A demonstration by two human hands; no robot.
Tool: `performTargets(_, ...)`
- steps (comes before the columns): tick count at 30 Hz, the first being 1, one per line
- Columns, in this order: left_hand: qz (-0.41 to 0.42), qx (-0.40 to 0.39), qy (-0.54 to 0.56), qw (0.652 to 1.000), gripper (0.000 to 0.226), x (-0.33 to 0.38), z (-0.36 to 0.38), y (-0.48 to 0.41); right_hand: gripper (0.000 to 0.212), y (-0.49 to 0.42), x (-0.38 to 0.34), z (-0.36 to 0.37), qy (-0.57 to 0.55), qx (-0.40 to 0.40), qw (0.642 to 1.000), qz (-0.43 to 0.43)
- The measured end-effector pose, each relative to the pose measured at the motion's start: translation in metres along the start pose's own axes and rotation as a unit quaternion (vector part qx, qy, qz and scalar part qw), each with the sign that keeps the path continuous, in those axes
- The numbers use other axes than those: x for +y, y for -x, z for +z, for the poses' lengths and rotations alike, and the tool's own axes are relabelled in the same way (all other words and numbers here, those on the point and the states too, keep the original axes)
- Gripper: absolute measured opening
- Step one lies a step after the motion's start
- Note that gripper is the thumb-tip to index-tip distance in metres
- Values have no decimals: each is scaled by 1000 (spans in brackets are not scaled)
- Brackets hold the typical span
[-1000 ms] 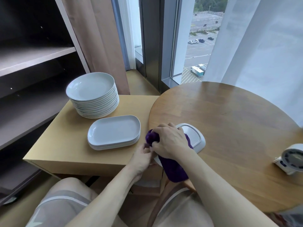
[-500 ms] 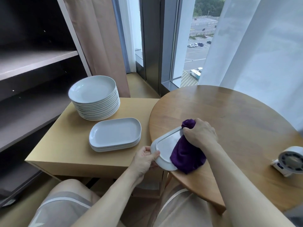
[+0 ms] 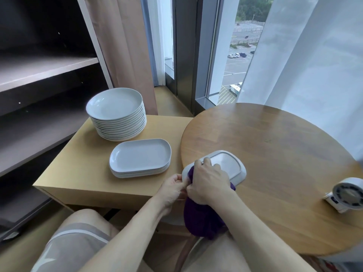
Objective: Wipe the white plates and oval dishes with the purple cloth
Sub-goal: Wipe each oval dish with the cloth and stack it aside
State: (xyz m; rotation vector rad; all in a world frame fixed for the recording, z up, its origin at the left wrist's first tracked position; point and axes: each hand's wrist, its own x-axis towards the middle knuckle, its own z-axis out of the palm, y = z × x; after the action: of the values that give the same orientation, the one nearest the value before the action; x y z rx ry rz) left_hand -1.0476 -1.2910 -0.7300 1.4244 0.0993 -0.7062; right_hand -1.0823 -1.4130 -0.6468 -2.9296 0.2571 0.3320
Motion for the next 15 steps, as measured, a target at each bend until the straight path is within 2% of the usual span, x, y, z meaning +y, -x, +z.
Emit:
performTargets(3, 2, -23, -13, 1000, 31, 3, -2, 5, 37, -4, 8, -2, -55, 19, 998, -9)
performTargets(5, -4, -40, -23, 999, 46, 7, -1, 7, 32, -7, 19, -2, -99, 13, 995, 2)
performTargets(7, -4, -61, 3, 998, 59, 8, 2, 7, 30, -13, 24, -1, -142, 21, 989, 25)
performTargets(10, 25, -138, 60, 988, 55, 4, -2, 4, 31, -26, 28, -1, -217, 49, 971, 84)
performTargets(13, 6, -129, 96, 987, 80, -5, -9, 4, 33, -35, 31, 1, -231, 77, 963, 118)
performTargets(15, 3, -130, 120, 984, 78, -12, -12, 3, 34, -39, 32, 3, -229, 83, 962, 122)
